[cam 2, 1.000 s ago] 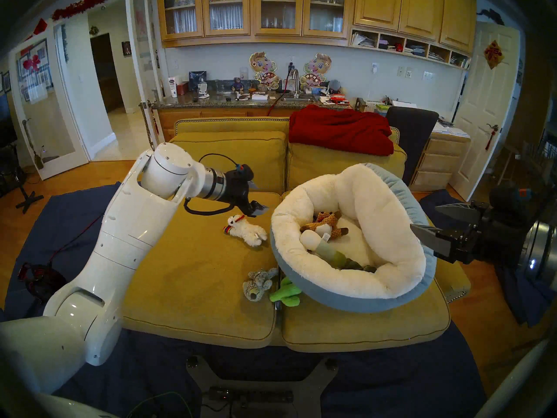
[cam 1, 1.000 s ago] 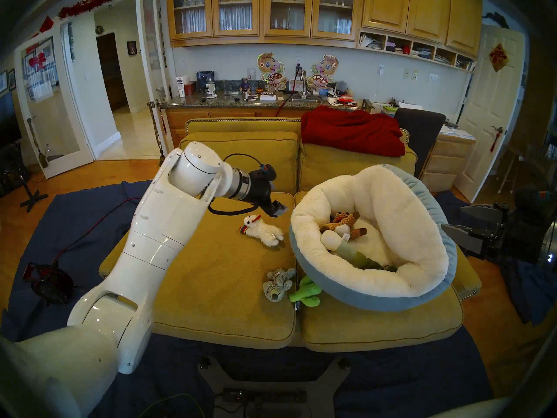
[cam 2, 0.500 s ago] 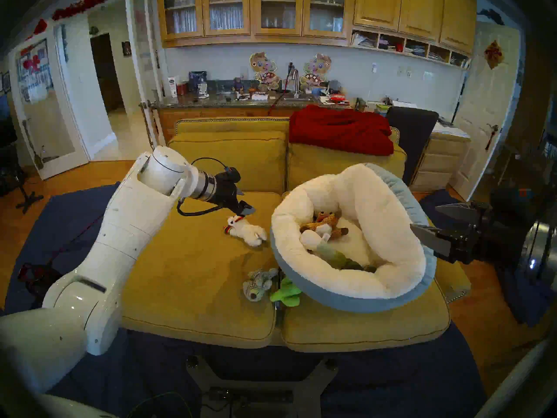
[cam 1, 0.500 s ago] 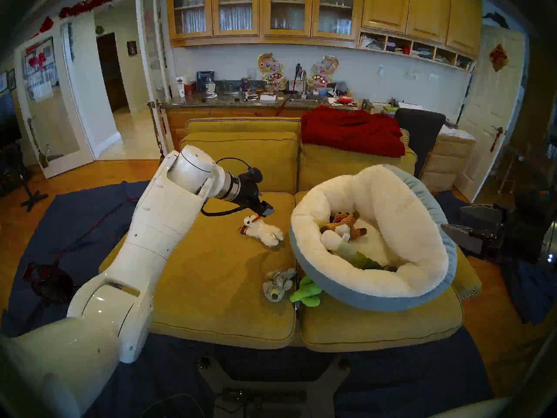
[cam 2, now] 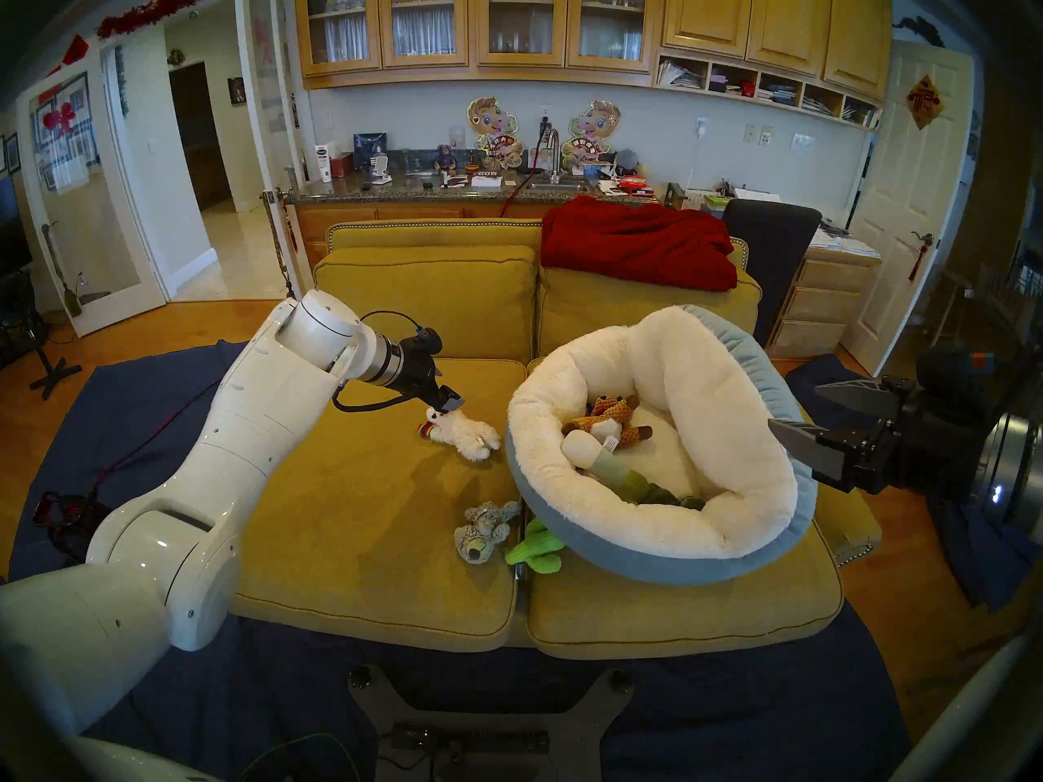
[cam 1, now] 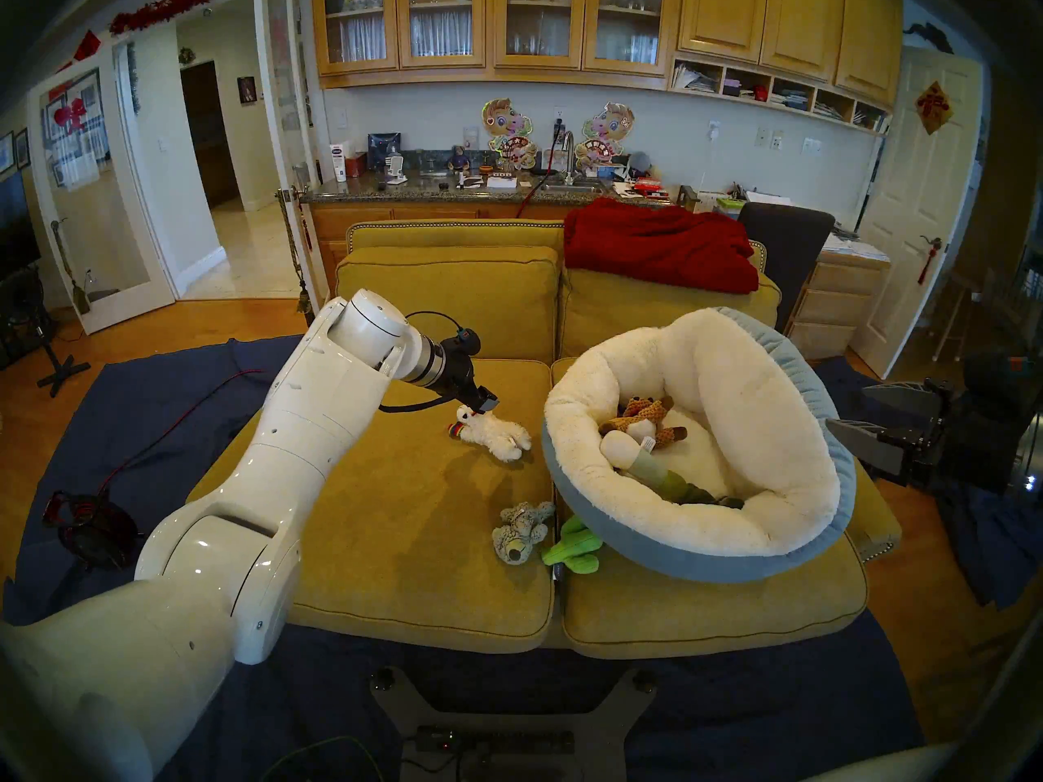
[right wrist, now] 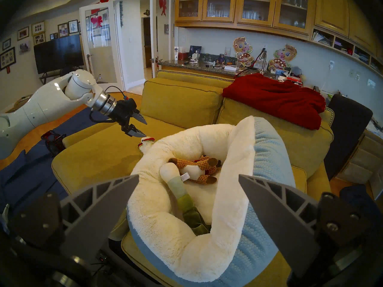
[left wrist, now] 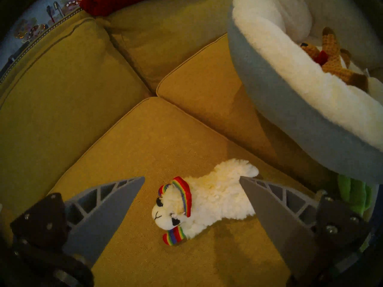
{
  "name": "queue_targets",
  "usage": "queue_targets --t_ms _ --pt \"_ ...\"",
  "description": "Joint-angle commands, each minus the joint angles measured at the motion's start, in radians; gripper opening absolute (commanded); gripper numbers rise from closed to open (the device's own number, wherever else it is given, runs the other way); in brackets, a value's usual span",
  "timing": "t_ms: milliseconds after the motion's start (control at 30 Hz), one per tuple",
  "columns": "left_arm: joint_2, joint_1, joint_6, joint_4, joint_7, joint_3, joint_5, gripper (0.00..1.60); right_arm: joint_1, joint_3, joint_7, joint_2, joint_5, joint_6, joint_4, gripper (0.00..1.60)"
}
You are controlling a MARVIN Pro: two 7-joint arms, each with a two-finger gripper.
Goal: Put toys into dog bed
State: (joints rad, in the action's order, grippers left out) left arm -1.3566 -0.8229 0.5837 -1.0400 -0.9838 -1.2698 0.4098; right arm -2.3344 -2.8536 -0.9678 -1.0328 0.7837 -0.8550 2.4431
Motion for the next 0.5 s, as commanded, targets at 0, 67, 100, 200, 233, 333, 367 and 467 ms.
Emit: queue_targets --t_ms 0,67,100,200,233,333,367,467 --pt "-0.031 0.074 -0.039 0.055 0.022 -0.006 -0.003 1.60 0.002 -0.012 -0.002 0.003 -0.001 0.001 0.000 1.60" --pt "-0.038 0.076 -0.051 0.083 0.030 -0.006 -0.001 1.60 0.002 -0.012 -0.002 0.003 -0.001 0.001 0.000 1.60" --pt "-0.041 0.076 -0.056 0.094 0.032 -0.005 -0.001 1.60 0.002 -0.012 -0.002 0.003 -0.001 0.000 0.000 1.60" --pt "-0.045 0.071 -0.071 0.115 0.039 -0.004 0.001 1.60 0.002 -0.012 -0.002 0.003 -0.001 0.000 0.000 1.60" --pt "-0.043 0.070 -0.079 0.120 0.041 0.001 0.006 1.60 0.002 -0.012 -0.002 0.003 -0.001 0.000 0.000 1.60" --pt "-0.045 0.068 -0.114 0.156 0.062 0.004 0.012 1.60 0.002 -0.012 -0.002 0.003 -0.001 0.000 0.000 1.60" --pt "-0.047 0.070 -0.125 0.176 0.077 0.005 0.015 1.60 0.002 -0.012 -0.002 0.003 -0.001 0.000 0.000 1.60" --pt "-0.053 0.076 -0.166 0.233 0.109 0.004 0.020 1.60 0.002 -0.012 -0.002 0.003 -0.001 0.000 0.000 1.60"
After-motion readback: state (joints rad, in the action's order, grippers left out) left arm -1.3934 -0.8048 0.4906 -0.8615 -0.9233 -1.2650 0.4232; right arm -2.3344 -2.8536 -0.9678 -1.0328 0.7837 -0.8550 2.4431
